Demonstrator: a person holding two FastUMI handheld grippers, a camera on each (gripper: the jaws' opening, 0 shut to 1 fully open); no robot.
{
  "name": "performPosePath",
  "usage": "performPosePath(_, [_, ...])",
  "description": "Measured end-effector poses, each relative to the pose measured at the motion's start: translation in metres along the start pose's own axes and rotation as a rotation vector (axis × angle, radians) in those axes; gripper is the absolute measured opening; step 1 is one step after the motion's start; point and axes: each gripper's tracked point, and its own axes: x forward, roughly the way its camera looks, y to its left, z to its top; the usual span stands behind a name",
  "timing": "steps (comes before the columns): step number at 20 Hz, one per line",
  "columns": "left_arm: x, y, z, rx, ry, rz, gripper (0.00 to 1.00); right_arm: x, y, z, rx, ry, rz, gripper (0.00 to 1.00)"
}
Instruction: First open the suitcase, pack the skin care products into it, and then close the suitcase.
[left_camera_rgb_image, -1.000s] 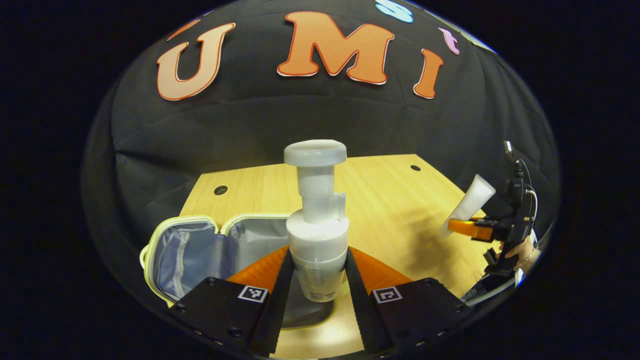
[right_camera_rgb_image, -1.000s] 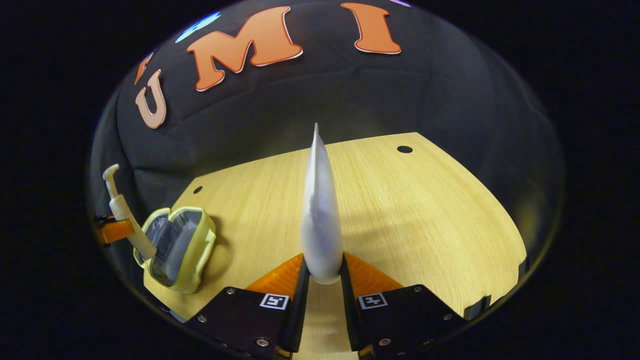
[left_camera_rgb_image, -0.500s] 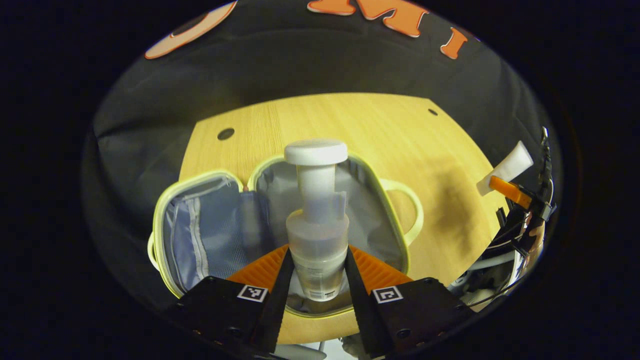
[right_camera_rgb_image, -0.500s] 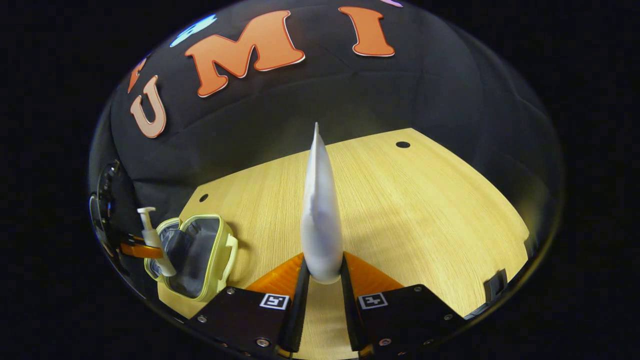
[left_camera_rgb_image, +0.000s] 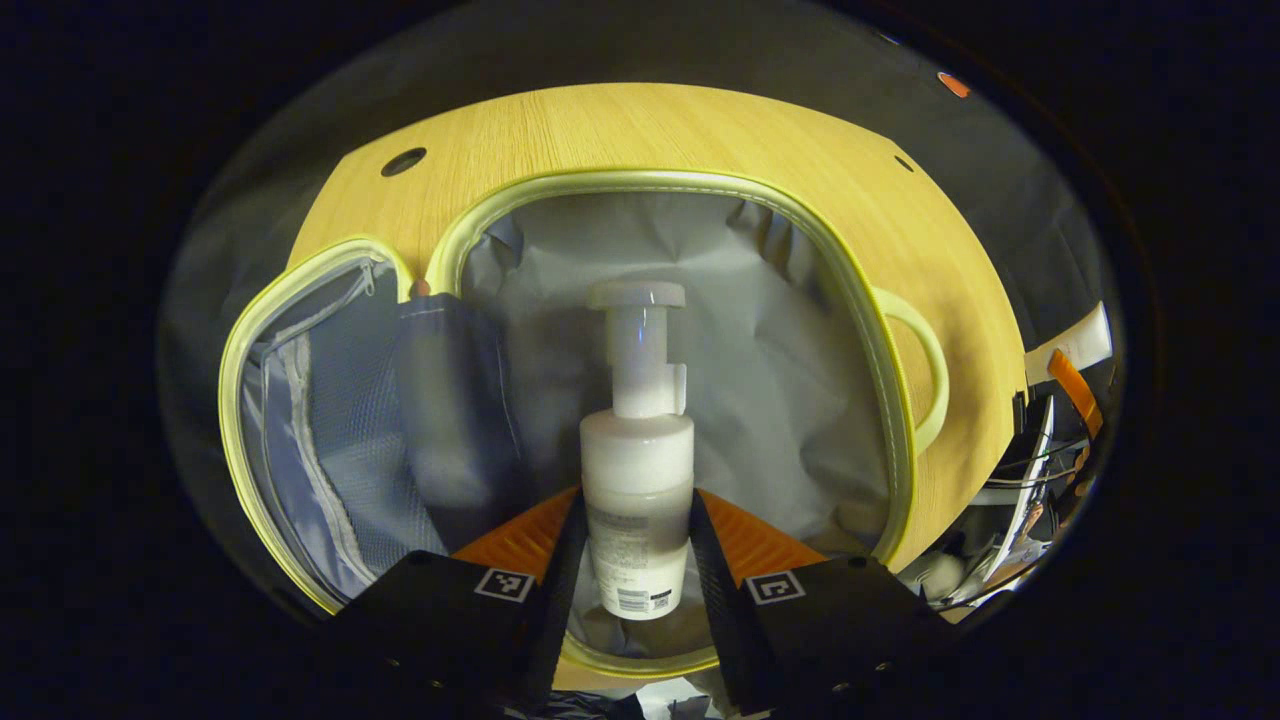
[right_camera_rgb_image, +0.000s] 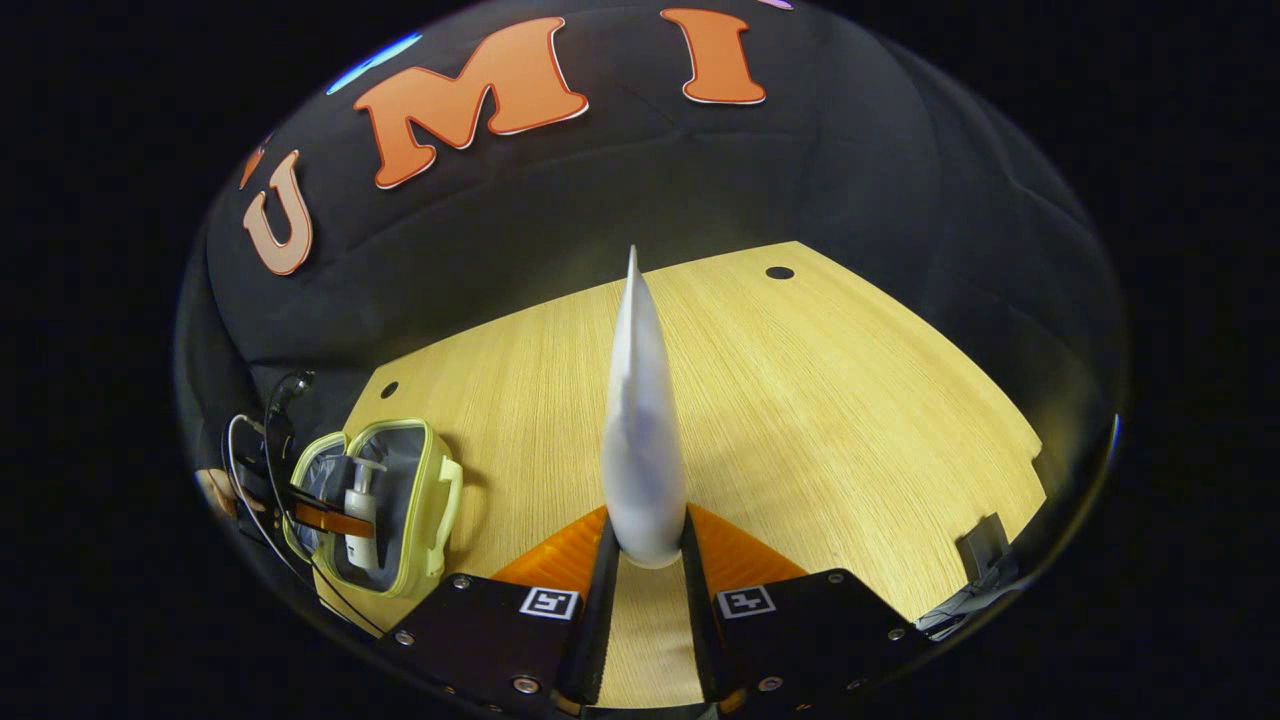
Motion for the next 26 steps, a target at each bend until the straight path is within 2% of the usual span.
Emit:
performPosePath(2, [-0.002,-0.007,0.006,-0.007,-0.031,-0.018,0.66,-0.003,0.006,0.005,0.003,-0.001,0.007,0.36])
performPosePath(3, [-0.008,-0.012,0.009,-0.003,-0.053,-0.022,0.77,-0.003,0.009,0.006,0.001,-0.001,0.013,0.36])
performPosePath(4, [-0.014,-0.015,0.011,0.008,-0.074,-0.025,0.87,-0.004,0.013,0.008,-0.003,0.001,0.021,0.31])
performPosePath(5, [-0.019,-0.013,0.014,0.024,-0.101,-0.008,0.96,-0.006,0.018,0.011,-0.008,0.000,0.030,0.36])
performPosePath(6, [-0.027,-0.010,0.017,0.038,-0.140,0.011,0.99,-0.008,0.024,0.015,-0.015,-0.002,0.039,0.31])
performPosePath(7, [-0.037,-0.006,0.022,0.054,-0.187,0.031,0.99,-0.010,0.032,0.018,-0.020,-0.002,0.053,0.36])
performPosePath(8, [-0.051,-0.002,0.025,0.067,-0.234,0.048,0.99,-0.014,0.040,0.023,-0.024,0.001,0.072,0.36])
performPosePath(9, [-0.066,0.000,0.027,0.071,-0.284,0.053,0.99,-0.018,0.051,0.026,-0.025,0.005,0.096,0.31])
performPosePath(10, [-0.085,0.000,0.031,0.066,-0.338,0.053,0.99,-0.022,0.064,0.032,-0.027,0.009,0.125,0.31])
performPosePath(11, [-0.101,-0.002,0.031,0.052,-0.386,0.046,0.99,-0.025,0.080,0.035,-0.033,0.018,0.158,0.36])
performPosePath(14, [-0.146,0.000,0.023,-0.002,-0.504,0.032,0.99,-0.035,0.132,0.038,-0.079,0.071,0.262,0.36])
performPosePath(17, [-0.172,0.007,0.000,-0.082,-0.574,0.003,0.99,-0.037,0.197,0.021,-0.127,0.179,0.377,0.36])
performPosePath(20, [-0.193,0.040,-0.027,-0.116,-0.635,0.063,0.99,-0.040,0.254,-0.015,-0.173,0.352,0.462,0.36])
performPosePath(23, [-0.214,0.077,-0.056,-0.109,-0.671,0.168,0.99,-0.013,0.279,-0.057,-0.222,0.534,0.465,0.36])
performPosePath(26, [-0.228,0.106,-0.084,-0.105,-0.676,0.258,0.99,0.012,0.282,-0.073,-0.249,0.680,0.426,0.36])
